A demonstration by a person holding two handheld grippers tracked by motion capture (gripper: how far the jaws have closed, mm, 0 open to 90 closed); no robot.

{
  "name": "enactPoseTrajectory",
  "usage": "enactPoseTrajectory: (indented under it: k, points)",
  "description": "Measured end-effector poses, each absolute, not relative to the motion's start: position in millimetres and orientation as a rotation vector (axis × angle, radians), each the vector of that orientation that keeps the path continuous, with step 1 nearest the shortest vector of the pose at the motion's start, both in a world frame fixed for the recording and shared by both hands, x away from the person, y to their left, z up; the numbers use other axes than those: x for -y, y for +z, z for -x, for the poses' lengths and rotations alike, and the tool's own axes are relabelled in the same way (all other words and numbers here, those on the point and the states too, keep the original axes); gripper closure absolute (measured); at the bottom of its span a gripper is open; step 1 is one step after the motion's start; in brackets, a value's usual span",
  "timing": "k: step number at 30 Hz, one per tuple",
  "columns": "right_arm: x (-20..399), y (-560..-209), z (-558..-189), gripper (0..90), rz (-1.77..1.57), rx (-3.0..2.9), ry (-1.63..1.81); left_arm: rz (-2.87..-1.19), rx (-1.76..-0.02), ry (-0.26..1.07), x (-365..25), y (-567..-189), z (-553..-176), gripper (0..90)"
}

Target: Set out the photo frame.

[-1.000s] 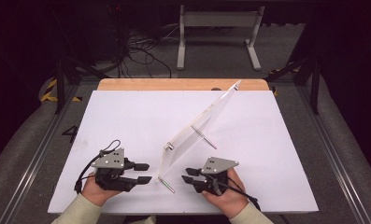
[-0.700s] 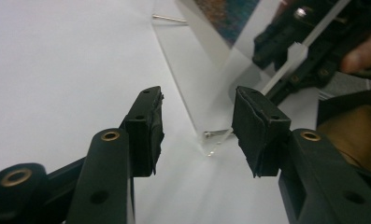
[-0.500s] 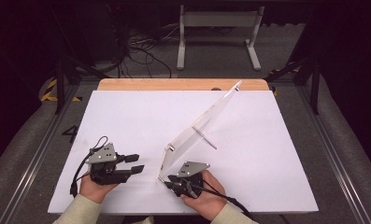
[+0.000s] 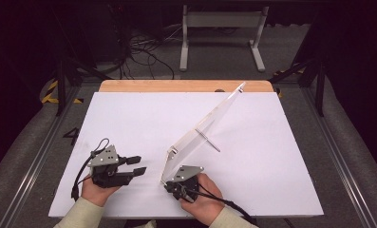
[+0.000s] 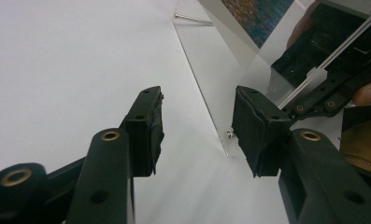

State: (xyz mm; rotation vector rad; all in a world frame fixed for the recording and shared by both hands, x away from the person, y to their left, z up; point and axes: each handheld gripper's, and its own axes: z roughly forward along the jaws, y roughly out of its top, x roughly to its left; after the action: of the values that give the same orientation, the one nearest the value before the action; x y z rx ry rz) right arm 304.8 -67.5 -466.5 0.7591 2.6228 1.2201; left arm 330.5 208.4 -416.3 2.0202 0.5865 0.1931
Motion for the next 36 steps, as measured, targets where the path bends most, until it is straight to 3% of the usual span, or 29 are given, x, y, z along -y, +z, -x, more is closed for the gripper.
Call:
enactPoseTrajectory:
  k: [8,27,30,32,33,36]
  points:
    - [74,-465,-309,83.4,-0.760,-2.629,1.211,-2.018,-0.582,0.192,-208,-416,-330,52.9]
    - [136,-463,-351,85.1,-0.822,-2.545,1.153,-1.995,-0.579,0.162,-199,-419,-335,53.7]
    - [137,-461,-349,82.0,-0.826,-2.551,1.162,-1.963,-0.593,0.129,-186,-425,-346,61.2]
    - [143,-456,-346,79.9,-0.842,-2.547,1.213,-1.969,-0.602,0.125,-182,-427,-348,71.4]
    - [143,-456,-346,79.9,-0.842,-2.547,1.213,-1.981,-0.615,0.143,-175,-430,-353,71.4]
    - [162,-441,-340,79.4,-0.850,-2.498,1.280,-1.994,-0.629,0.137,-159,-434,-361,86.4]
